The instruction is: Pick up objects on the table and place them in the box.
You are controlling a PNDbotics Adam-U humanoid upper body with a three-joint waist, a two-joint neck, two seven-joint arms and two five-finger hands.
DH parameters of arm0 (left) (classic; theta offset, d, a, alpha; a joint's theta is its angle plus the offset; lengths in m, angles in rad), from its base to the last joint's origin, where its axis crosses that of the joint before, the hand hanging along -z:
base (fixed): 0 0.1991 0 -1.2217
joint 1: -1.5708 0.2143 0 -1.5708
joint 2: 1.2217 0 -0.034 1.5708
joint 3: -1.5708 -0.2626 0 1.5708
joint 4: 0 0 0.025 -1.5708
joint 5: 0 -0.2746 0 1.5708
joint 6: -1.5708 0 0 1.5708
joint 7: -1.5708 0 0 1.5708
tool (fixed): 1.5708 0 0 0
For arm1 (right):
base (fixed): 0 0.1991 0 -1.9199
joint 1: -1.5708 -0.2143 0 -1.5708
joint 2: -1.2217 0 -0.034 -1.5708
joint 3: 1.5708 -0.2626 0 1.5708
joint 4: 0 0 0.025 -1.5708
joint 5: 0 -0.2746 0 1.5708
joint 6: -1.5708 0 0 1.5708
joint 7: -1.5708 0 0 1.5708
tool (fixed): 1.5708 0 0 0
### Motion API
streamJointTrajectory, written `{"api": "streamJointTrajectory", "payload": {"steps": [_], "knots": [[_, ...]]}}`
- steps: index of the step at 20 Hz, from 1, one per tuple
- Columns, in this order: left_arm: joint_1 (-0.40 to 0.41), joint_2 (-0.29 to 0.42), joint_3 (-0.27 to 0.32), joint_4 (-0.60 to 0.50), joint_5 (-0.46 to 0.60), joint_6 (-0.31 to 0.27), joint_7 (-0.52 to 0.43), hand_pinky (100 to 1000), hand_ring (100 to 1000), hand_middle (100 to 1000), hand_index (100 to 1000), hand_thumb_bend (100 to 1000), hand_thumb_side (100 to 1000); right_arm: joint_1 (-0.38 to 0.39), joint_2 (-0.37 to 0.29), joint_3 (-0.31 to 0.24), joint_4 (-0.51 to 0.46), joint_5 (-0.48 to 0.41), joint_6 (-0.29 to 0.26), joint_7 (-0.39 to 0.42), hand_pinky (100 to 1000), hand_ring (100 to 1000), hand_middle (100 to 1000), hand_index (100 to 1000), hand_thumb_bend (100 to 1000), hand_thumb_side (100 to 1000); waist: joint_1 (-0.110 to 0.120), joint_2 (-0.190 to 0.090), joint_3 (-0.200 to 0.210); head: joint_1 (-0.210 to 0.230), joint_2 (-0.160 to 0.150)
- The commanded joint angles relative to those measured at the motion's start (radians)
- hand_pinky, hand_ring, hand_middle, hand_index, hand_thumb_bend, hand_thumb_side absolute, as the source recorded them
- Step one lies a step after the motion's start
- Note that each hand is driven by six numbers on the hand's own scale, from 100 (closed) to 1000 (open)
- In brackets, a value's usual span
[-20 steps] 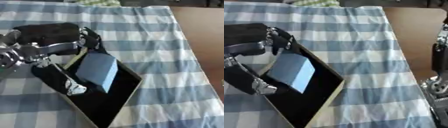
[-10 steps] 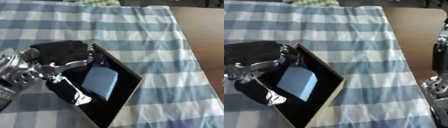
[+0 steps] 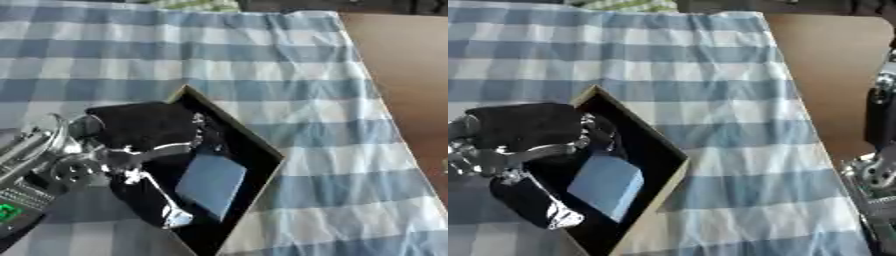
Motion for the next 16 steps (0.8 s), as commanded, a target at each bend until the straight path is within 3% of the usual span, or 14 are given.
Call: {"api": "streamJointTrajectory", "payload": {"steps": [1,2,3,7,8,9,12,13,16], "knots": [[-0.008,-0.011,0.002,0.037,-0.061,-0.029,-0.01,622,690,758,769,281,297,-0.001,-0.01,-0.005,-0.015,-0.006,0.0,0.0,766,824,740,872,100,903,0.0,-0.017,-0.003,0.001,0.006],[-0.007,-0.017,0.001,0.055,-0.077,-0.038,-0.007,624,691,760,773,286,299,-0.001,-0.009,-0.005,-0.015,-0.007,0.0,0.0,766,824,739,872,100,903,-0.001,-0.017,-0.003,0.001,0.006],[-0.006,-0.023,0.0,0.072,-0.092,-0.047,-0.004,675,743,796,819,345,333,-0.001,-0.009,-0.005,-0.015,-0.007,-0.001,0.001,766,824,739,872,100,903,-0.001,-0.017,-0.003,0.0,0.006],[-0.007,-0.039,-0.006,0.124,-0.138,-0.08,-0.008,745,813,861,887,549,473,0.001,-0.007,-0.005,-0.015,-0.008,-0.001,0.002,766,824,739,872,100,903,-0.002,-0.017,-0.005,0.0,0.007],[-0.007,-0.041,-0.005,0.13,-0.149,-0.087,-0.01,745,813,861,887,549,473,0.002,-0.007,-0.005,-0.015,-0.008,-0.001,0.003,766,824,738,872,100,903,-0.002,-0.017,-0.005,0.0,0.008],[-0.007,-0.042,-0.004,0.135,-0.159,-0.093,-0.011,770,839,885,909,640,509,0.003,-0.007,-0.005,-0.015,-0.008,0.0,0.003,766,824,738,872,100,903,-0.002,-0.017,-0.005,0.0,0.008],[-0.006,-0.045,0.0,0.139,-0.183,-0.109,-0.016,778,847,889,913,664,512,0.005,-0.007,-0.005,-0.015,-0.007,0.0,0.003,766,824,738,872,100,903,-0.002,-0.017,-0.005,-0.001,0.008],[-0.007,-0.044,0.003,0.138,-0.188,-0.111,-0.015,797,863,894,918,727,519,0.006,-0.007,-0.006,-0.015,-0.007,0.001,0.003,766,824,738,872,100,903,-0.002,-0.017,-0.005,-0.001,0.008],[-0.006,-0.039,0.021,0.117,-0.194,-0.11,-0.013,793,860,891,914,720,524,0.008,-0.007,-0.007,-0.015,-0.006,0.001,0.001,766,824,738,872,100,903,-0.002,-0.018,-0.004,-0.002,0.008]]}}
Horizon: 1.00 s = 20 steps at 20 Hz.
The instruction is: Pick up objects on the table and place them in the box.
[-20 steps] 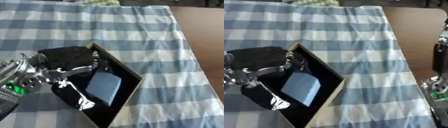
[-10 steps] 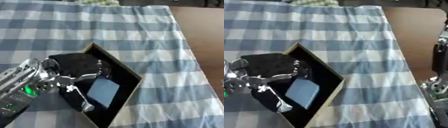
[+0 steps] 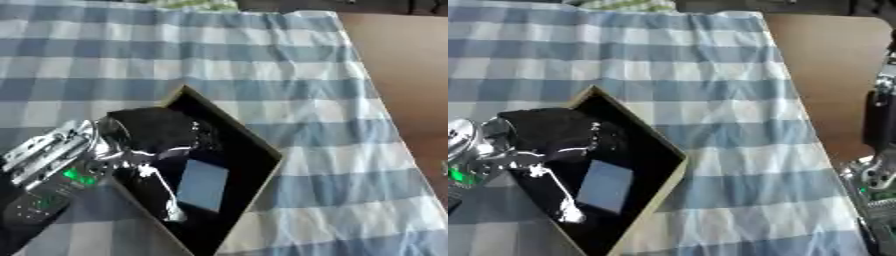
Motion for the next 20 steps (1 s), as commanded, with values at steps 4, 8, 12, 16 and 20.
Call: {"api": "streamJointTrajectory", "payload": {"steps": [4,8,12,16,20], "knots": [[-0.009,0.032,0.082,-0.131,0.027,0.027,0.045,741,821,853,875,623,530,0.0,-0.017,-0.011,-0.015,-0.002,0.001,-0.004,766,824,738,872,100,902,0.003,-0.021,0.005,-0.007,0.008],[-0.013,0.06,0.129,-0.176,0.097,0.032,0.104,701,790,825,844,534,518,0.001,-0.02,-0.015,-0.015,0.0,0.001,-0.008,766,824,738,872,100,898,0.003,-0.023,0.008,-0.013,0.008],[0.017,0.096,0.213,-0.179,0.208,0.005,0.251,668,764,803,817,469,518,0.0,-0.024,-0.019,-0.015,0.004,-0.002,-0.011,767,824,739,871,100,892,0.002,-0.024,0.016,-0.025,0.01],[0.064,0.132,0.279,-0.179,0.305,-0.006,0.353,652,749,790,796,411,552,-0.005,-0.029,-0.021,-0.015,0.008,-0.006,-0.013,767,824,739,871,100,882,0.001,-0.023,0.02,-0.03,0.009],[0.18,0.155,0.44,-0.179,0.427,-0.028,0.532,646,740,787,791,409,635,-0.012,-0.035,-0.026,-0.015,0.015,-0.019,-0.016,769,824,740,870,100,870,-0.007,-0.019,0.031,-0.026,0.007]]}}
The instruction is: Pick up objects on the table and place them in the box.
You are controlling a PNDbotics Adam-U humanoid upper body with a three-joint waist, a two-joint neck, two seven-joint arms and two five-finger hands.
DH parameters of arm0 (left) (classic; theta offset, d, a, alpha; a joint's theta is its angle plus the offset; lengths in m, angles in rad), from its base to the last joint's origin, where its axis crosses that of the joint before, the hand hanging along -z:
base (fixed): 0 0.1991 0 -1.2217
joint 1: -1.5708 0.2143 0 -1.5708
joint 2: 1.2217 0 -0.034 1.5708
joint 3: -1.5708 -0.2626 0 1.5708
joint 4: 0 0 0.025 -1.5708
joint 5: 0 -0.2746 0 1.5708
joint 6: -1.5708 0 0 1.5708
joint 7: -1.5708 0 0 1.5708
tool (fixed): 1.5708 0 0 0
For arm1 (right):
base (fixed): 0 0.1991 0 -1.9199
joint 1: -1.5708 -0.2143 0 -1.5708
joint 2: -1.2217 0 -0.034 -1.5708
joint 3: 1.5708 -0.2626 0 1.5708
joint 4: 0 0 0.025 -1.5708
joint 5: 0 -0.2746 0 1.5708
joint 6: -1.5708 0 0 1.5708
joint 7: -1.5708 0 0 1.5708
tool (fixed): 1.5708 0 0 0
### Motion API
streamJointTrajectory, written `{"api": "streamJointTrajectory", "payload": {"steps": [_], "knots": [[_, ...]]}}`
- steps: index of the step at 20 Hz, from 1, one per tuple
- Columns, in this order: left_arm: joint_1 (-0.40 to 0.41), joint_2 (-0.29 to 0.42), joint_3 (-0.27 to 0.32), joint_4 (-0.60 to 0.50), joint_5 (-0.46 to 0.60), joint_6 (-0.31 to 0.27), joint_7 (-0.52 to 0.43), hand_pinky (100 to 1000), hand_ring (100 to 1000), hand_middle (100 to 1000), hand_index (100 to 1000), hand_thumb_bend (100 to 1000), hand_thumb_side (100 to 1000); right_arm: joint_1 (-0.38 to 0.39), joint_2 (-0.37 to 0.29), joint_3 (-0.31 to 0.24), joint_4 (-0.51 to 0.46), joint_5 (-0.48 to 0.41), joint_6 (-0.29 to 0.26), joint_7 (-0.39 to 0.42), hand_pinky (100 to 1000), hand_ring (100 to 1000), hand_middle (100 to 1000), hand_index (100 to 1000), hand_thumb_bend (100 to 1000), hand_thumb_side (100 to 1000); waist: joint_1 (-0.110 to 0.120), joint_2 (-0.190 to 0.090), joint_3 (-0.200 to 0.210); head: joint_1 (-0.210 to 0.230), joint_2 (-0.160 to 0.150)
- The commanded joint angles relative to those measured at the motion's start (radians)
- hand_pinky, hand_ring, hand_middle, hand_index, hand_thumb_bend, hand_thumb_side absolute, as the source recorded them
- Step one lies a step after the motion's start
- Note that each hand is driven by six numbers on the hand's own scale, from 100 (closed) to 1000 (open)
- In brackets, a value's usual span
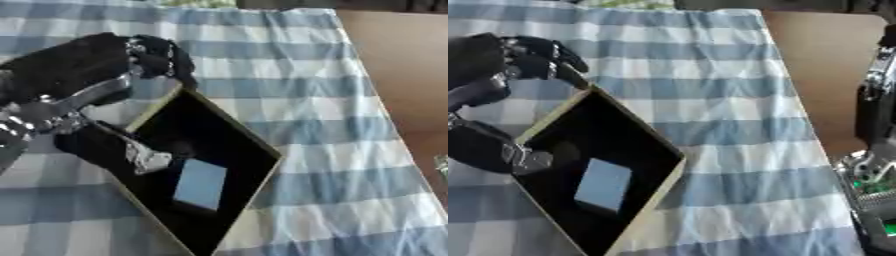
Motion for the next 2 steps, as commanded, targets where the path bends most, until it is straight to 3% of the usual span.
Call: {"api": "streamJointTrajectory", "payload": {"steps": [1,2], "knots": [[0.056,0.037,0.141,-0.014,0.094,-0.02,0.145,646,740,787,791,411,637,-0.011,-0.034,-0.014,-0.015,0.01,-0.011,-0.002,769,824,740,870,100,870,-0.001,-0.018,0.004,0.008,-0.002],[0.078,0.038,0.169,-0.014,0.114,-0.027,0.18,643,737,785,788,429,655,-0.012,-0.033,-0.014,-0.015,0.011,-0.013,-0.003,769,824,740,870,100,869,-0.002,-0.017,0.006,0.012,-0.003]]}}
